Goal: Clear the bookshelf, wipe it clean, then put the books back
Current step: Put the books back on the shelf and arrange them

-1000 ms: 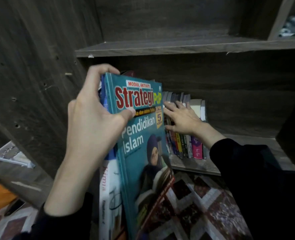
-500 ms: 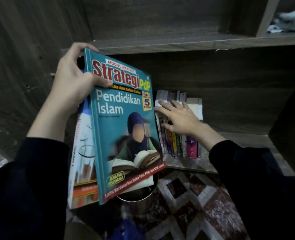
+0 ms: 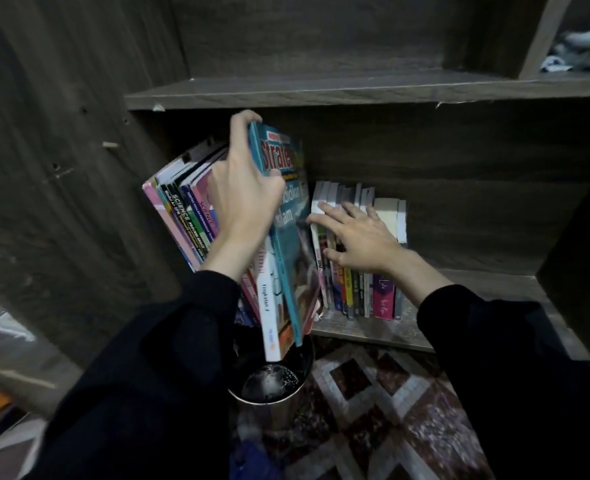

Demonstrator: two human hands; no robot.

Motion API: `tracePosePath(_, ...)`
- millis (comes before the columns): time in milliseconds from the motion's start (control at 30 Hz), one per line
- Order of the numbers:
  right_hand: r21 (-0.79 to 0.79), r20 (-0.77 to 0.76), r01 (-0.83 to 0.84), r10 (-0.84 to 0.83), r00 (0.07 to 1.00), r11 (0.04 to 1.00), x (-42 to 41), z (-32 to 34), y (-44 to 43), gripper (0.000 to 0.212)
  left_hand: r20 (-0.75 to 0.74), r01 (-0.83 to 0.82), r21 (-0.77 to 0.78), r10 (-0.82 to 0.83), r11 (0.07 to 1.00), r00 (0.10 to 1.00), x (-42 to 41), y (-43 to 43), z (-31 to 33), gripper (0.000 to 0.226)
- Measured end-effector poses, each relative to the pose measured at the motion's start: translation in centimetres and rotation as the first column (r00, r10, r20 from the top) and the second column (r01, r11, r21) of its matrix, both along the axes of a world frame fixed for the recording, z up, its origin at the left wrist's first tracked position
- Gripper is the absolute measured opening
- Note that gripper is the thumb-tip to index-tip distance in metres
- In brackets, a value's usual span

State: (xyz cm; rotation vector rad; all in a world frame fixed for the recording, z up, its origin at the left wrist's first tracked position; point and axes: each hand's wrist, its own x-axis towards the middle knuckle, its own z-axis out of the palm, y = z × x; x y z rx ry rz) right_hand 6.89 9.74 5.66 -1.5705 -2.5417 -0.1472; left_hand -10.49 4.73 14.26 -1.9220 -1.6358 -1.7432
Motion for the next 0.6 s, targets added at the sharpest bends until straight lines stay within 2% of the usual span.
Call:
tracePosePath(133, 0.013, 0.005, 0.005, -0.005, 1.000, 1.000, 0.1, -0.1, -0.1, 0.066, 0.025, -0.042, 0.208, 0.037, 0.977, 0.999, 1.4, 0.8, -3.8, 0.060)
tracePosePath(233, 0.032, 0.025, 0.007, -0.008, 1.000, 0.999, 0.4, -0.1, -0.4, 0.066, 0.061, -0.094, 0.267, 0.080, 0.959, 0.995, 2.8, 1.4, -7.7, 0.056)
tracePosePath(367, 0.065, 0.059, 0.017, -0.021, 0.998, 0.998, 0.5, -0.3, -0.7, 0.066, 0.073, -0.094, 0.236, 0.079, 0.967, 0.994, 4.9, 2.2, -12.8, 0.051)
tracePosePath(500, 0.041, 0.069, 0.008, -0.011, 0.998, 0.999, 0.2, -0.2, -0.4, 0.068, 0.025, -0.212, 0.233, 0.212, 0.949, 0.977, 5.4, 2.7, -15.2, 0.056)
tracePosePath(600, 0.012, 0.058, -0.009, 0.008, 0.998, 1.000, -0.3, -0.1, -0.2, 0.066, 0.013, -0.241, 0.104, 0.241, 0.965, 0.970, 6.4, 0.6, -18.7, 0.067)
